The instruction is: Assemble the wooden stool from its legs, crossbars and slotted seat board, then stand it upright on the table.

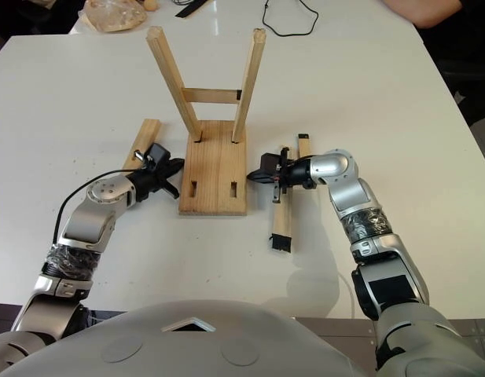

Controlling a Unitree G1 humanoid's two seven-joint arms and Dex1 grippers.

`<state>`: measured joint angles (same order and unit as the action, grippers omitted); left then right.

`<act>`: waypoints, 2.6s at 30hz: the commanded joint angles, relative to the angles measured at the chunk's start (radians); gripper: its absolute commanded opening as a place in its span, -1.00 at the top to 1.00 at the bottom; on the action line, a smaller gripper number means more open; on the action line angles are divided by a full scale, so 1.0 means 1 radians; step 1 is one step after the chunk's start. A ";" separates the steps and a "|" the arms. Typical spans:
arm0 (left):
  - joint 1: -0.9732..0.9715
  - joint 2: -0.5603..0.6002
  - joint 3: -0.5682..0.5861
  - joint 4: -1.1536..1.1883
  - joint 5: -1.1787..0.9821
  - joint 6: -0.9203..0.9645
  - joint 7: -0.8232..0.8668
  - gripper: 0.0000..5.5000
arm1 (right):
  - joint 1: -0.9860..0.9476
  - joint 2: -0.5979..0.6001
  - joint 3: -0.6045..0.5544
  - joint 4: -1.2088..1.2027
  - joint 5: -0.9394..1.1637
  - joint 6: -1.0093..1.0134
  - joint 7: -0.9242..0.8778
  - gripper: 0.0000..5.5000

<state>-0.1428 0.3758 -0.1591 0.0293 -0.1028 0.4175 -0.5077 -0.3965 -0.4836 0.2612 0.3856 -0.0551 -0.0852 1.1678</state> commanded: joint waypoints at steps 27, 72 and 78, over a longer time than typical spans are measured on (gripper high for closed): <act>0.129 -0.255 0.135 -0.611 -0.223 0.126 0.338 1.00 | 0.598 0.188 -0.381 -0.604 0.229 0.420 -0.757 0.21; 0.070 -0.280 0.150 -0.521 -0.289 0.096 0.311 1.00 | 0.451 0.278 -0.469 -0.174 0.279 0.203 -0.954 0.52; -0.033 -0.315 0.272 -0.600 -0.641 0.177 0.279 0.93 | -0.061 0.283 -0.711 -0.120 0.729 0.428 -0.950 0.52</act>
<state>-0.1325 0.0664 0.0529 -0.5111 -0.5774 0.5404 -0.2109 -0.2286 -0.1940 -0.3534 0.2444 0.4667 0.2470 0.1741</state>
